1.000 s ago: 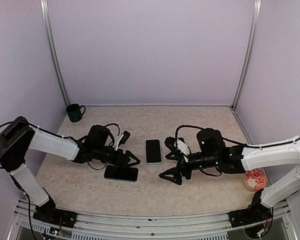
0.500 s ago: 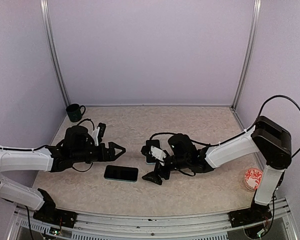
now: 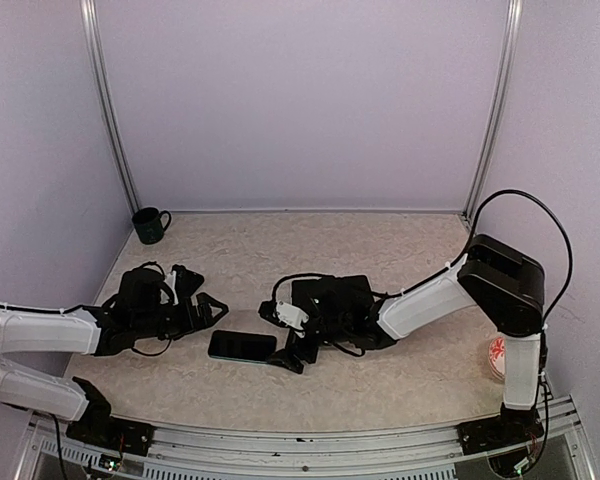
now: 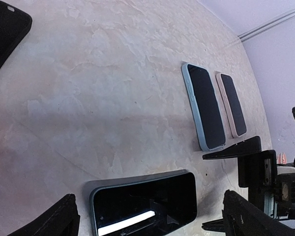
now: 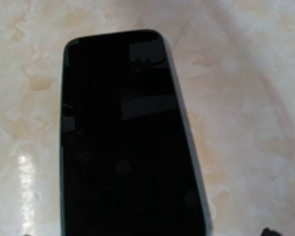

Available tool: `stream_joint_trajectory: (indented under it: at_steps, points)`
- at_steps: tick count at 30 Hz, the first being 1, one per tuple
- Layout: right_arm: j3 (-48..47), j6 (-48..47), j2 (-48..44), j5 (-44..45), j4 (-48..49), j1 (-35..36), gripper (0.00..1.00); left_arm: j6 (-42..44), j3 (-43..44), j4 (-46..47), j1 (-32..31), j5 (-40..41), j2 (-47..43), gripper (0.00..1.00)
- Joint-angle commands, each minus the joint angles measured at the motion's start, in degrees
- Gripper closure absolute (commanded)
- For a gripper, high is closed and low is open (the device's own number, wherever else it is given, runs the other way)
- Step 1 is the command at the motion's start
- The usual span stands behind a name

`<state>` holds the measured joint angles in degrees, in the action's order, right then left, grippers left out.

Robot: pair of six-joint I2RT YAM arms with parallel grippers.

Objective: Put the phone into the phone case
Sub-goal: Pick up the phone at the center of the board.

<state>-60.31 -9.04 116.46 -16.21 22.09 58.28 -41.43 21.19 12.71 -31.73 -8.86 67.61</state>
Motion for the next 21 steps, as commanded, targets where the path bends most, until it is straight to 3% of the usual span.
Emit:
stream_joint_trajectory:
  at_steps: [1, 21]
  points:
    - [-1.97, -0.54, 2.16, 0.62, -0.36, 0.69, 0.0, -1.2, -0.77, 2.77, 0.69, -1.12, 0.4, 0.01]
    - [-3.48, -2.29, 7.18, -2.89, 1.85, 1.04, 0.01, -3.12, -2.25, 9.37, 1.84, -5.8, 6.68, 0.01]
